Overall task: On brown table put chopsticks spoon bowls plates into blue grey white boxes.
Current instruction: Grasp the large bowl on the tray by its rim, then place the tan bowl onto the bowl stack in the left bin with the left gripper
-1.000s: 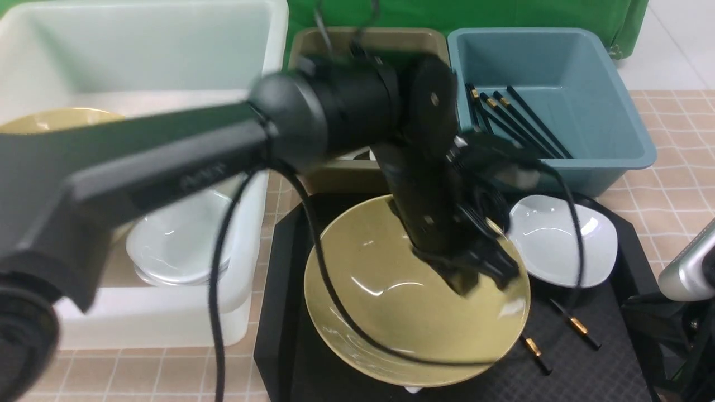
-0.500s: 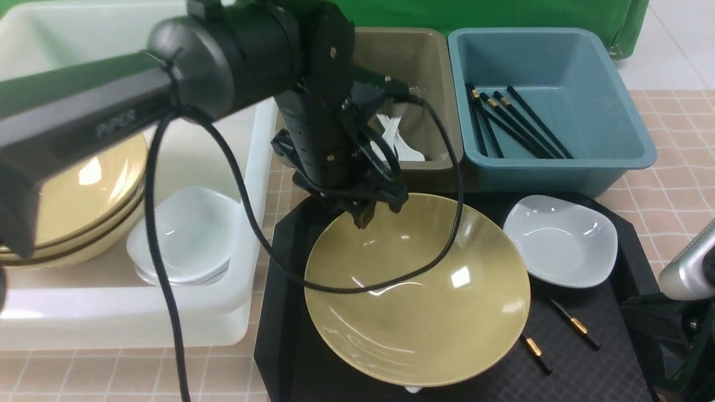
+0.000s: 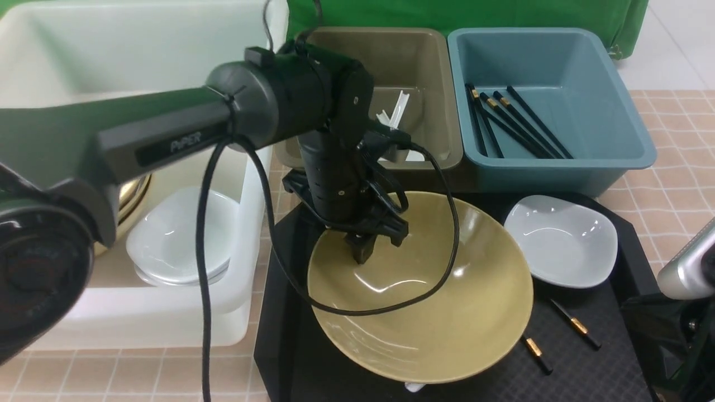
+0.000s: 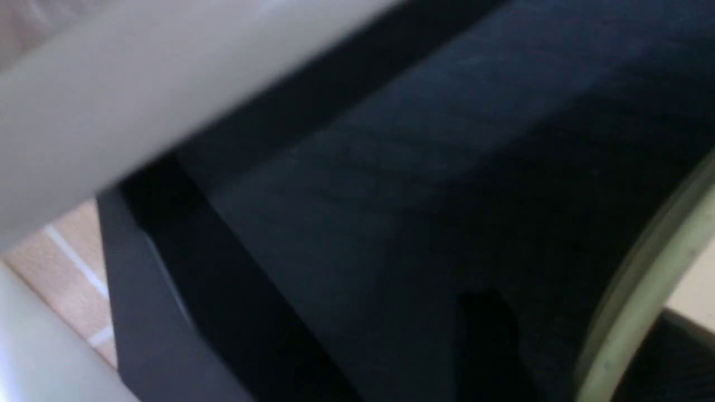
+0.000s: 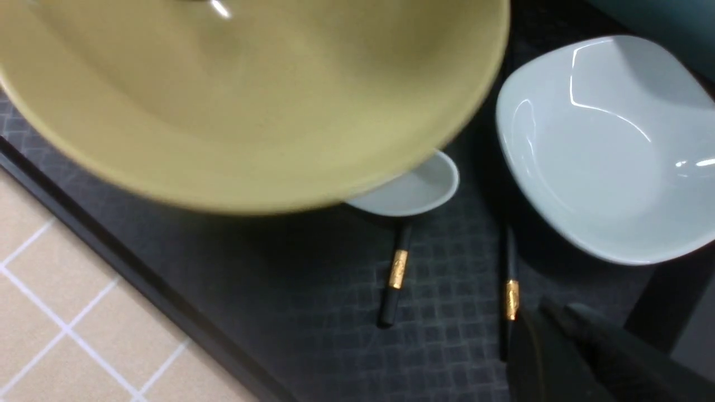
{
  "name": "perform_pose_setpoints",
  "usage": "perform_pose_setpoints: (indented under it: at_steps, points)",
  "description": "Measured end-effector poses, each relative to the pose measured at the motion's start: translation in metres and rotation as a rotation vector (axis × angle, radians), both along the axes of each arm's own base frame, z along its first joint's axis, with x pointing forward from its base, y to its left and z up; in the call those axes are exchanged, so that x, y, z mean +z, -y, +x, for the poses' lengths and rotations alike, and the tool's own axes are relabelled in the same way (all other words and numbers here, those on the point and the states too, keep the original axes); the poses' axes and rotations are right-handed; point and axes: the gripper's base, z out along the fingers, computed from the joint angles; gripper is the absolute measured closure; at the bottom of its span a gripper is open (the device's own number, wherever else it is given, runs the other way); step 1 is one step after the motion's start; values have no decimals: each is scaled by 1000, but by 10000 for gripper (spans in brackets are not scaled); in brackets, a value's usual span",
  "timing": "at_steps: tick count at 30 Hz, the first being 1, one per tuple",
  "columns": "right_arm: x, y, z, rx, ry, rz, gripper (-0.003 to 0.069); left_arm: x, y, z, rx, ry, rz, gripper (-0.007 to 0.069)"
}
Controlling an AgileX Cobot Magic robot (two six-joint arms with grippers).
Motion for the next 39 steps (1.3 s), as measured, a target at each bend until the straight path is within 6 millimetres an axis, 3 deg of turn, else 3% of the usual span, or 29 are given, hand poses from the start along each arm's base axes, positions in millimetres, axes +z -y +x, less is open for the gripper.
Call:
perform_pose_setpoints:
  at_steps: [5, 7, 9, 17, 20, 21, 24, 26, 30, 32, 36, 39]
  points:
    - [0, 0, 0, -5, -3, 8, 578, 21, -1, -5, 0, 27, -42, 501]
    - [0, 0, 0, -7, -4, 9, 575, 45, -3, -11, -13, 81, -91, 585]
    - [0, 0, 0, -9, -5, 12, 572, 65, -5, -16, -24, 138, -137, 613]
    - [-1, 0, -1, -8, -16, 13, 566, 138, -17, -45, -78, 310, -310, 615]
    - [-2, 0, -2, -4, -32, 9, 561, 173, -38, -59, -61, 396, -352, 615]
    - [-2, 0, -2, -4, -32, 9, 561, 175, -42, -59, -53, 402, -352, 615]
    - [-3, 0, -3, 2, -52, 4, 559, 203, -86, -64, 40, 494, -341, 615]
    - [-3, 0, -4, 3, -56, 3, 558, 217, -126, -61, 152, 555, -309, 615]
    - [-3, 0, -3, 2, -55, 4, 555, 223, -209, -52, 446, 617, -244, 615]
    - [-3, 0, -3, -2, -50, 8, 552, 218, -253, -51, 626, 616, -234, 615]
    - [-2, -1, -2, -8, -42, 15, 551, 192, -309, -60, 872, 564, -242, 615]
    - [-1, -1, -2, -13, -43, 30, 549, 163, -340, -67, 1008, 542, -224, 615]
